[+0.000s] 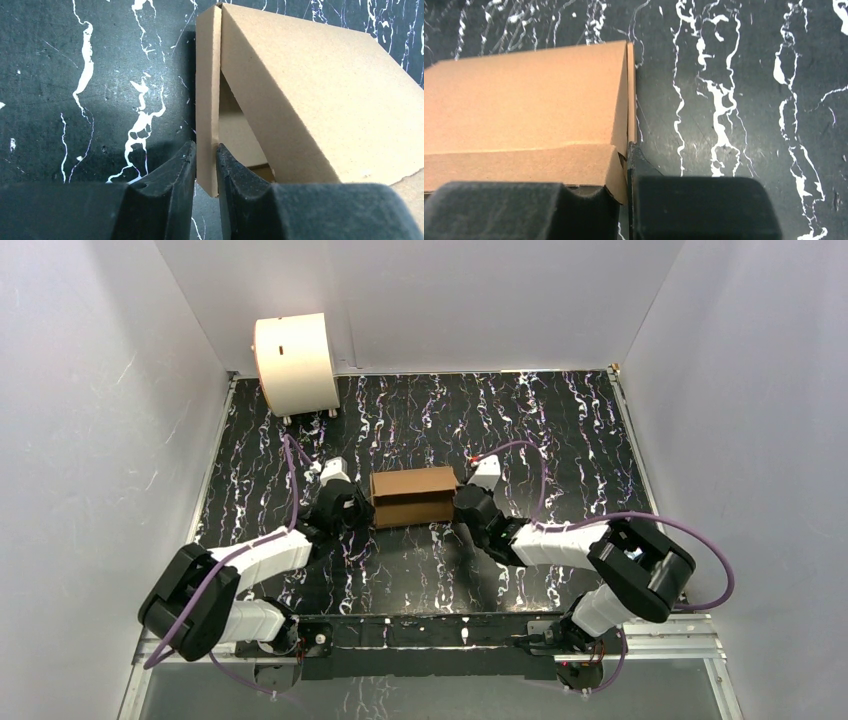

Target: Fold the paper box

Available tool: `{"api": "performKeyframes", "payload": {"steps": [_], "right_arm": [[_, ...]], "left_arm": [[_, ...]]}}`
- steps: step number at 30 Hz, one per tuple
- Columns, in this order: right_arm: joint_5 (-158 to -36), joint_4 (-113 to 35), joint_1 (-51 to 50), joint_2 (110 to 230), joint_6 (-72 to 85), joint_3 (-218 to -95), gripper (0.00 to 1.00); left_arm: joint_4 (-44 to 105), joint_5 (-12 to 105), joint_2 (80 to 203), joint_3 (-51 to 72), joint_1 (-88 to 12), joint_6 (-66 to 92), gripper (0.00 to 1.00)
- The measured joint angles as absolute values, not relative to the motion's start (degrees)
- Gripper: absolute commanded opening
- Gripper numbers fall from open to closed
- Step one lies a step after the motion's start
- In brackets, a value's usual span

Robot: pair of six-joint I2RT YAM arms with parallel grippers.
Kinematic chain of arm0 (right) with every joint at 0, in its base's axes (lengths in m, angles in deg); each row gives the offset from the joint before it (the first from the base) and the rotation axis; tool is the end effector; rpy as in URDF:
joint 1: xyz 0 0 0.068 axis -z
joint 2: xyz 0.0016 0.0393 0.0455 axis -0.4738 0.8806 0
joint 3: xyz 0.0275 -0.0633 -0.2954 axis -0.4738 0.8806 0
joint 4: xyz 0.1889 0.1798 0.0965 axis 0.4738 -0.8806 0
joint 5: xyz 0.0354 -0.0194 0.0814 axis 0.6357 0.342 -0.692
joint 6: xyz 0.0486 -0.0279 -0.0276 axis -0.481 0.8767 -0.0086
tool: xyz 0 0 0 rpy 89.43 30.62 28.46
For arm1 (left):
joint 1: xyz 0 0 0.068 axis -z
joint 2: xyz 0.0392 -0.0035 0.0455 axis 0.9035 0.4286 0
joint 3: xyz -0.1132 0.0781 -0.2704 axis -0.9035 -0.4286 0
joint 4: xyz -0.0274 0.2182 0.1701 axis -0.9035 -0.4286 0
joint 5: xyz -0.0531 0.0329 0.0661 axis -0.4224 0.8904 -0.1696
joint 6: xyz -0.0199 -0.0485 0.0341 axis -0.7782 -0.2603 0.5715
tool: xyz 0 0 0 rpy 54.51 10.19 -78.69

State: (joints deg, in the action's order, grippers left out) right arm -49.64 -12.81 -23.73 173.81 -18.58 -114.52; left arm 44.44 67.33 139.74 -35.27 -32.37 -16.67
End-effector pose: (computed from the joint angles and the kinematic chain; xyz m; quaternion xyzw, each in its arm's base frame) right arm 0.2116 0.2216 0.1925 0.0371 0.8165 0.1191 0.5637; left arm 0.2276 -0.1311 0.1838 -0.1210 0.8574 -0.2154 0.4515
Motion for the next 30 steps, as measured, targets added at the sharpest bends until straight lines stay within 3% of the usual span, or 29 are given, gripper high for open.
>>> {"api": "performKeyframes", "payload": {"steps": [9,17,23,30], "right_arm": [[-53.59,-12.09,-23.53,171.52,-15.91,-110.13,0.34],[-55.14,-18.04,-23.49,161.46,-11.19,-109.06,0.54],[-57.81,-27.13,-21.21,157.11,-3.98,-115.22,0.55],[-67.86,-33.95,-13.30,161.13,2.49,-129.91,0.56]], "left_arm": [[43.02,67.23,133.78,-39.07,-32.59,-16.89,0.39],[35.43,67.25,121.21,-39.96,-32.61,-19.23,0.51],[24.44,69.02,111.94,-36.73,-32.61,-19.75,0.56],[16.18,74.18,112.75,-23.09,-32.61,-14.22,0.58]]}}
